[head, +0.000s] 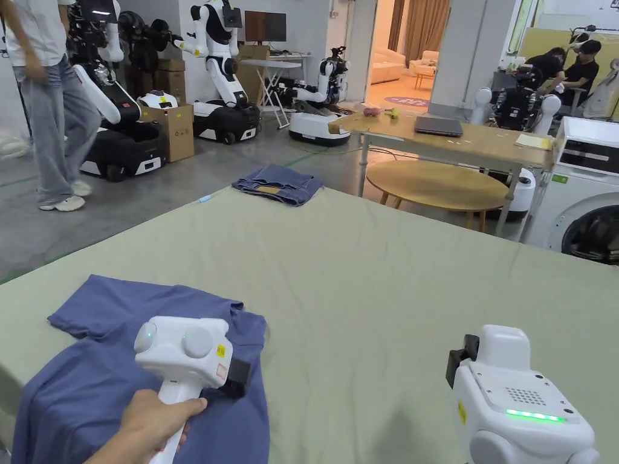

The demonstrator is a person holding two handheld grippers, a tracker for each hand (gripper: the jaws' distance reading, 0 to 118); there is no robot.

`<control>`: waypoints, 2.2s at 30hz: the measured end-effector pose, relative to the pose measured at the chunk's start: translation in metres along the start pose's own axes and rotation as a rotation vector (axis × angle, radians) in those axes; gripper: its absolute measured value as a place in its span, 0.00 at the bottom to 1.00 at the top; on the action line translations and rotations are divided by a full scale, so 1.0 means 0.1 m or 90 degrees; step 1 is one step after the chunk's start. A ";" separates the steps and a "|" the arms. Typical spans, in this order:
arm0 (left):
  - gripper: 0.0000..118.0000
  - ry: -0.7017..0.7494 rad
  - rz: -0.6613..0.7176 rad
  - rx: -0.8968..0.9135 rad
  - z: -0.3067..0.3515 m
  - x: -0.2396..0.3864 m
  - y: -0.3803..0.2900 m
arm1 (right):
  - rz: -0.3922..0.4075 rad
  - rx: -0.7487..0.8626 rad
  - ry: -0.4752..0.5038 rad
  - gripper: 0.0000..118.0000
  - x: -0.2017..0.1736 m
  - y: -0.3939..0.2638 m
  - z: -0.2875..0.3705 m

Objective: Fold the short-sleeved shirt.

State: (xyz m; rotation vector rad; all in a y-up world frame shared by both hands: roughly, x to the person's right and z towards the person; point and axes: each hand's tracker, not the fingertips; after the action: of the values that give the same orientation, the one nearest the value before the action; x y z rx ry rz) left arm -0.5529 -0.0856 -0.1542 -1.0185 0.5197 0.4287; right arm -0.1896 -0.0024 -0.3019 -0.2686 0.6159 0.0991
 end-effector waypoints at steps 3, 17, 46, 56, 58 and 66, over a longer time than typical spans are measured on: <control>0.53 0.011 -0.043 0.071 0.12 0.09 -0.10 | -0.001 -0.003 -0.010 0.00 0.07 -0.02 0.02; 0.02 -0.033 -0.051 0.184 0.64 0.06 -0.06 | -0.030 -0.018 -0.029 0.00 0.32 -0.11 0.05; 0.02 -0.466 -0.303 0.316 2.09 4.03 0.70 | -0.039 0.056 -0.241 0.00 2.01 0.09 1.35; 0.02 -0.549 -0.423 0.186 1.68 5.21 -0.23 | -0.068 0.034 -0.346 0.00 2.69 -0.16 1.89; 0.02 -0.549 -0.423 0.165 1.54 5.24 -0.35 | -0.072 0.025 -0.354 0.00 2.76 -0.23 1.93; 0.35 -0.536 -0.398 0.139 1.34 5.02 -0.52 | -0.095 0.002 -0.350 0.00 2.77 -0.33 1.93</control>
State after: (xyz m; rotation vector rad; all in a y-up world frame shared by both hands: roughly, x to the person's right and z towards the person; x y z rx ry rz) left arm -0.0944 0.0567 -0.3589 -0.6552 -0.4946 0.1967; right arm 0.1486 0.0233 -0.3052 -0.2687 0.0500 0.0246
